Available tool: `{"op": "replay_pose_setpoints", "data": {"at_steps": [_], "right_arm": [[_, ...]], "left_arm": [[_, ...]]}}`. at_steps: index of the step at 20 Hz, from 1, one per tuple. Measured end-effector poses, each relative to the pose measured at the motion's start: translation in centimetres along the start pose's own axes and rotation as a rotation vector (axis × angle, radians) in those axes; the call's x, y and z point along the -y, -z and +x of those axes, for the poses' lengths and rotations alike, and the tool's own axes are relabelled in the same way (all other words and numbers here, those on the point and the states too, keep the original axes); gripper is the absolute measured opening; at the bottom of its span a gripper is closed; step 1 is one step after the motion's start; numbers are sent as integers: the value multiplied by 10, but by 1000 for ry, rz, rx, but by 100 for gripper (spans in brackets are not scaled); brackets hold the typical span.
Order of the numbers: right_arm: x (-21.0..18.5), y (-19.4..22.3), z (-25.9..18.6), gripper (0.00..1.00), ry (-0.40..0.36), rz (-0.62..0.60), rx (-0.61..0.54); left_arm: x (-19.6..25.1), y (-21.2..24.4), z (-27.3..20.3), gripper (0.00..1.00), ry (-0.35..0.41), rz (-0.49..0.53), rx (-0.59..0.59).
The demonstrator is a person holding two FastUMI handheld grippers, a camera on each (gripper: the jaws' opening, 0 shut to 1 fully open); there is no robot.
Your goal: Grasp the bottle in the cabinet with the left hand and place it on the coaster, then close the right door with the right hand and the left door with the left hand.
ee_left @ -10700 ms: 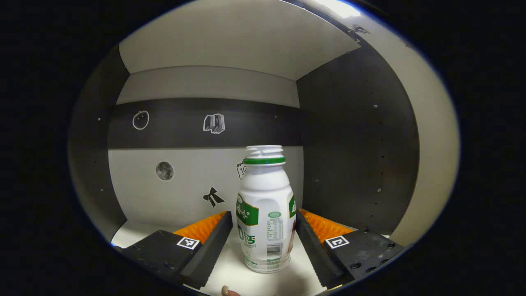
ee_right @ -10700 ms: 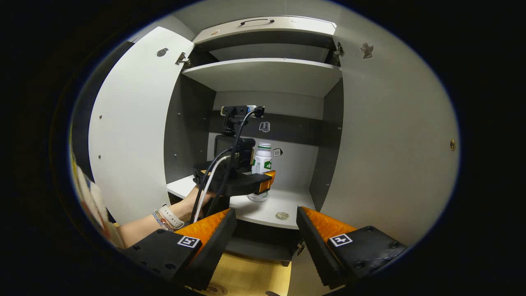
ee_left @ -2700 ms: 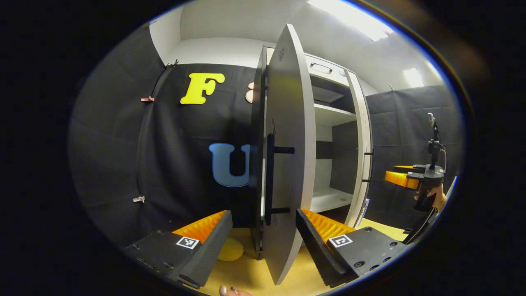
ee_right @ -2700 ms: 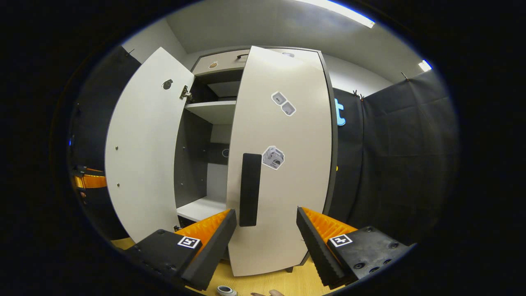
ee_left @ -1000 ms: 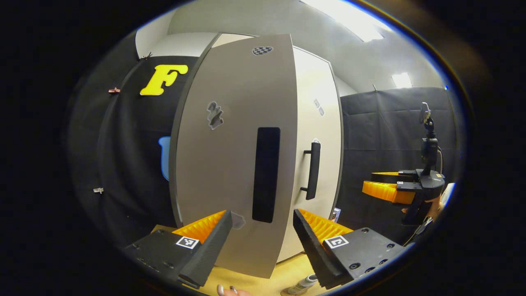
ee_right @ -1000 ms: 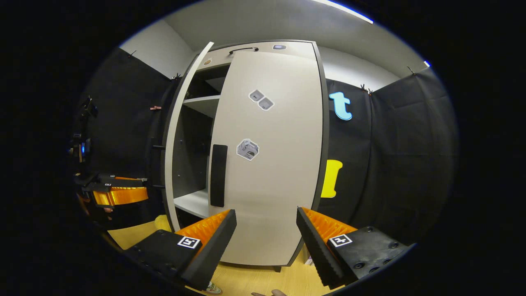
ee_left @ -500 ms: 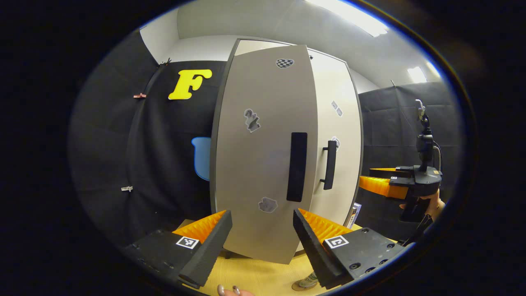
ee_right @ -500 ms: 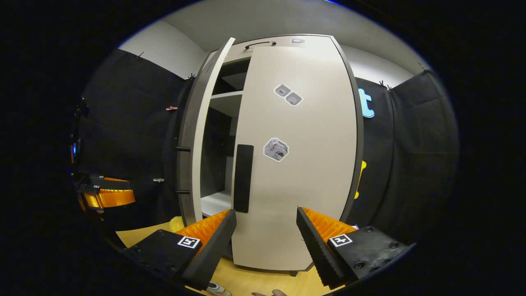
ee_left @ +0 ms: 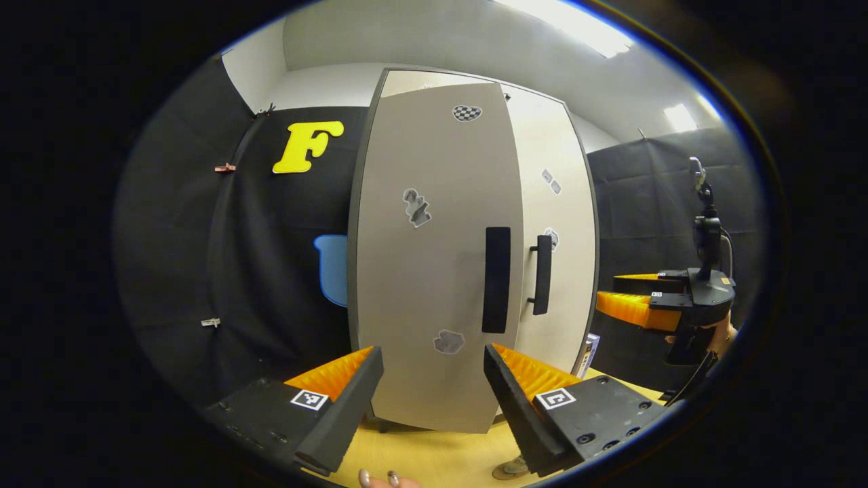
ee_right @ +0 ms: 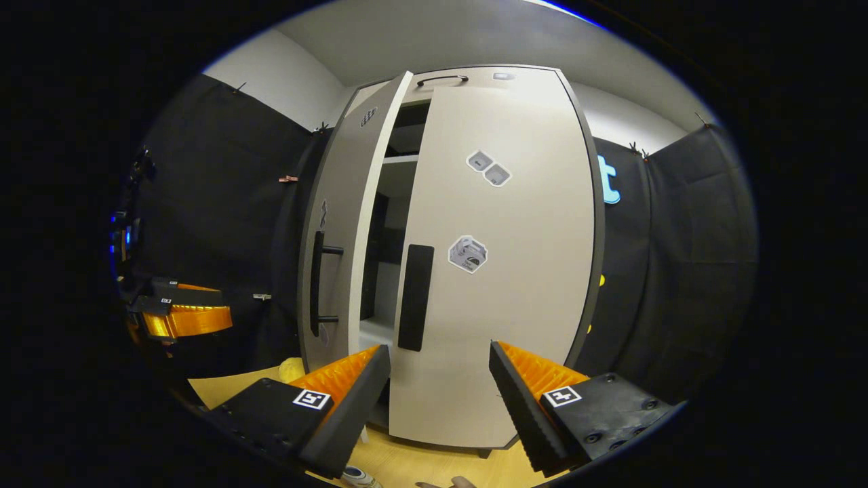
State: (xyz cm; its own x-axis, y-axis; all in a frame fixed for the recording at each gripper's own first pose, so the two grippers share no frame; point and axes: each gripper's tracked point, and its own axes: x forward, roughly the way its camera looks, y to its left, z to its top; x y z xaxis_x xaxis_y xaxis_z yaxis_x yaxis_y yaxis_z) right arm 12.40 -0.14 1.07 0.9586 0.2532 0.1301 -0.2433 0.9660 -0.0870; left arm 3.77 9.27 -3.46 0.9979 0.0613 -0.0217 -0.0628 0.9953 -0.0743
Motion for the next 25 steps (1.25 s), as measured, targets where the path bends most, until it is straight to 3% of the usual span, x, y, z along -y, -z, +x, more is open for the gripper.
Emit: {"op": "replay_pose_setpoints", "data": {"at_steps": [13,25], "right_arm": [[23,-5,-16,98,94,-1,22],[27,1,-15,98,107,18,6]], "left_arm": [[10,-3,28,95,40,10,21],[26,0,46,95,72,25,22]]}}
